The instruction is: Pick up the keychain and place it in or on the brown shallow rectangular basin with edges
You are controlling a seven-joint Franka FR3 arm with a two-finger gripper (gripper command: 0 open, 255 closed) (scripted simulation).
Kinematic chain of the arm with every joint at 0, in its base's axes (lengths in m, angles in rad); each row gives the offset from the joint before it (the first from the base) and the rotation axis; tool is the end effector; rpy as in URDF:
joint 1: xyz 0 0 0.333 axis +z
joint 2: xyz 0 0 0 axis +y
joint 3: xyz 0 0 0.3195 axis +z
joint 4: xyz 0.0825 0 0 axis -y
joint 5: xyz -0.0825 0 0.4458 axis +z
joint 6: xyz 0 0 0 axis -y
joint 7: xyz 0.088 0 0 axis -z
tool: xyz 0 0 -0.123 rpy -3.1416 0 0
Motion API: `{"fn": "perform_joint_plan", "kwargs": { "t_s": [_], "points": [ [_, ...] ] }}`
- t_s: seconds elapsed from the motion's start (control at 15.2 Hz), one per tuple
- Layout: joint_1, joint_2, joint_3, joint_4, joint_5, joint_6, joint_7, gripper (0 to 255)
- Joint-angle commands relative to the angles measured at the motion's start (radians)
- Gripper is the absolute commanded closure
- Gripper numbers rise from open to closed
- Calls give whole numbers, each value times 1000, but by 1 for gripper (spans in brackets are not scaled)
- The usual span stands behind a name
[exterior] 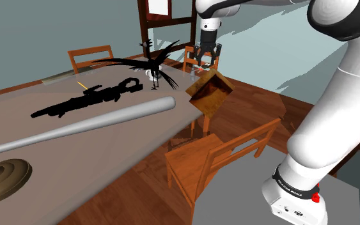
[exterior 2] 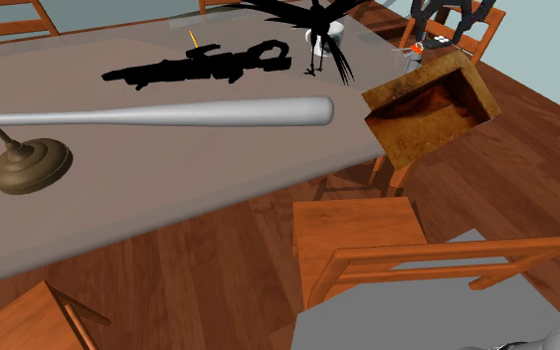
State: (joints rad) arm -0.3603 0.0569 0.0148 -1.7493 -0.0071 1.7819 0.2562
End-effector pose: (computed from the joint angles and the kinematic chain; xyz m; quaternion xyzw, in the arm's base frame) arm 0.6003 -0.2170 0.4984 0.9552 -0.2956 -0.0123 0.0025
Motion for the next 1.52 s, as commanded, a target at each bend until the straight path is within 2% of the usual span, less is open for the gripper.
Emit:
{"fn": "perform_joint_plan", "kwargs": {
  "t_s": [0.0,0.2,1.25,1.45],
  "points": [
    [-24,22,-22,28,0,-5,-48,255],
    [-61,65,-52,85,3,-19,-115,255],
    [-61,94,-52,-93,4,188,-115,255],
    [-61,94,-52,-93,4,188,-115,255]
  ]
}}
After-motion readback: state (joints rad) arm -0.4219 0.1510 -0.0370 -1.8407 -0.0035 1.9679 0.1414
